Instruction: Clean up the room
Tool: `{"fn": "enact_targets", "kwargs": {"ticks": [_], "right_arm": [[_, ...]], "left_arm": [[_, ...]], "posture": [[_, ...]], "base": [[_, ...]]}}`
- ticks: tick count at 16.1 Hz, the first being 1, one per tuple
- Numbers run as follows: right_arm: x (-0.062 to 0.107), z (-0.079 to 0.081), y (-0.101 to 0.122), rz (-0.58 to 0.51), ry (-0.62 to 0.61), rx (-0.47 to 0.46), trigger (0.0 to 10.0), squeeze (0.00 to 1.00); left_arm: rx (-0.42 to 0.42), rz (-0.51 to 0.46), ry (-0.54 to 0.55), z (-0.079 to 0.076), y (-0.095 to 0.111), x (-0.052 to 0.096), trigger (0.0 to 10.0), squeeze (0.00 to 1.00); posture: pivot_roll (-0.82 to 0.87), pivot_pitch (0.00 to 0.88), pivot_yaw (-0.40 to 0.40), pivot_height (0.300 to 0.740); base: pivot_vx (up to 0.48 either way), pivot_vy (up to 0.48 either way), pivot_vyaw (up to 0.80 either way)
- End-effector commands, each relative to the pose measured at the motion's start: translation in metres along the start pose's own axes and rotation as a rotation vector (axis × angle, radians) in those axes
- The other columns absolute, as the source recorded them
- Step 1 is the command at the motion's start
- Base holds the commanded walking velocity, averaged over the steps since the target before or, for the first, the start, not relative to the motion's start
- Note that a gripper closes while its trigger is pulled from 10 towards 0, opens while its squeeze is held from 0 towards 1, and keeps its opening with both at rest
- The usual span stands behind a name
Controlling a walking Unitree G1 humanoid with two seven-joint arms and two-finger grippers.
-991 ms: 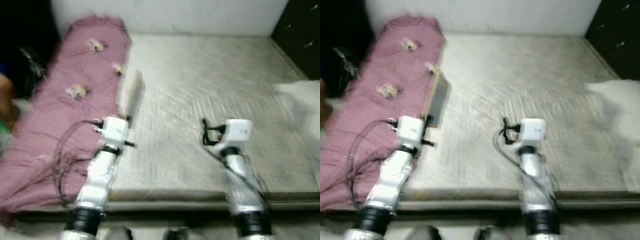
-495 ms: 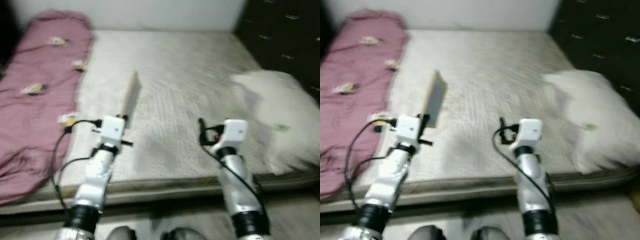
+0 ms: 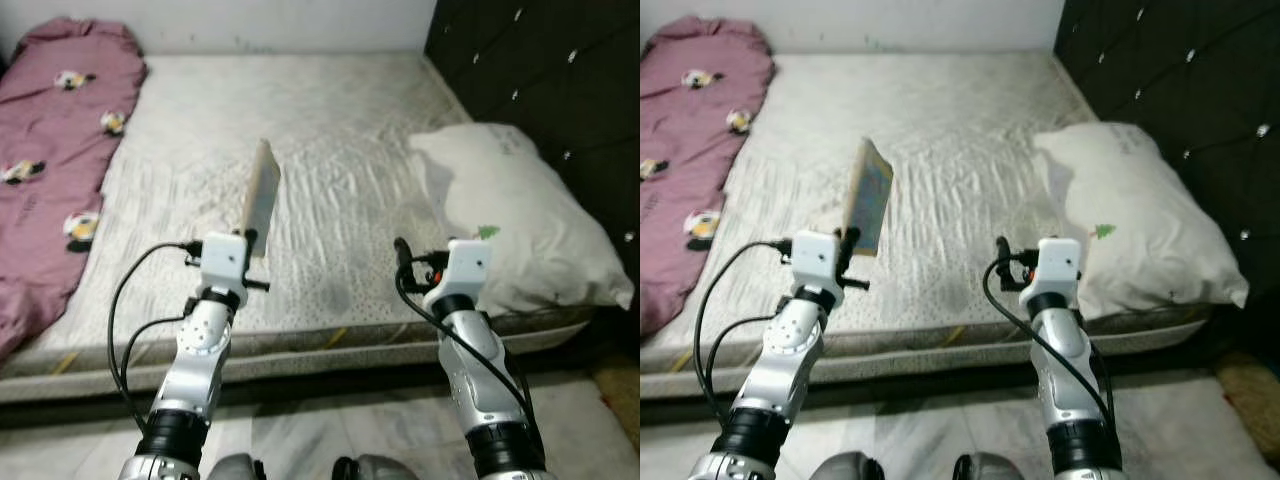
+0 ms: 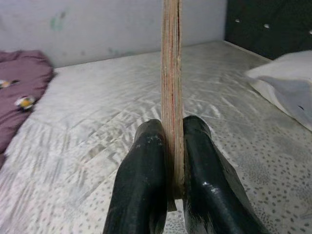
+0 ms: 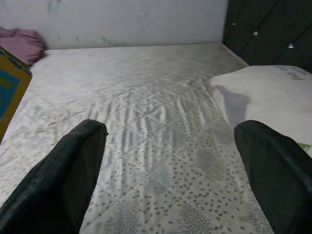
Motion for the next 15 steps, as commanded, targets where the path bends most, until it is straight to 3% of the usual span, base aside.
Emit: {"fn": "enact_targets", "kwargs": {"ticks": [1, 8, 15], "right_arm": [[0.0002, 0.0008, 0.0, 0.003, 0.002, 0.001, 10.0, 0.0], [-0.0009, 0.0016, 0.0001, 0.002, 0.01, 0.005, 10.0, 0.0], [-0.0022, 0.0016, 0.0013, -0.003, 0.015, 0.021, 10.0, 0.0]], "left_arm": [[0.008, -0.054, 0.039, 0.0068, 0.0107, -0.002, 10.0, 0.0], [0.041, -0.062, 0.0, 0.0072, 0.0111, 0.0003, 10.0, 0.0], [0.051, -0.067, -0.026, 0.0042, 0.0123, -0.0007, 10.0, 0.0]], "posture": [[-0.03, 0.043, 0.001, 0.74], [-0.02, 0.04, -0.004, 0.74], [-0.03, 0.037, -0.003, 0.74]], "base": [[0.0, 0.0, 0.0], [0.0, 0.0, 0.0], [0.288, 0.0, 0.0]]}}
Point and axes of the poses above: a point about 5 cm out from each wrist's last joint towards the gripper, its own x axis pointing back from the gripper into the wrist, its own y axis along the axis of the wrist's last joint, z = x × y, the point moved 1 cm from there along -x, pointing out of the wrist towards the gripper, and after that the axes turned 4 degrees about x, right-handed, at the moved point
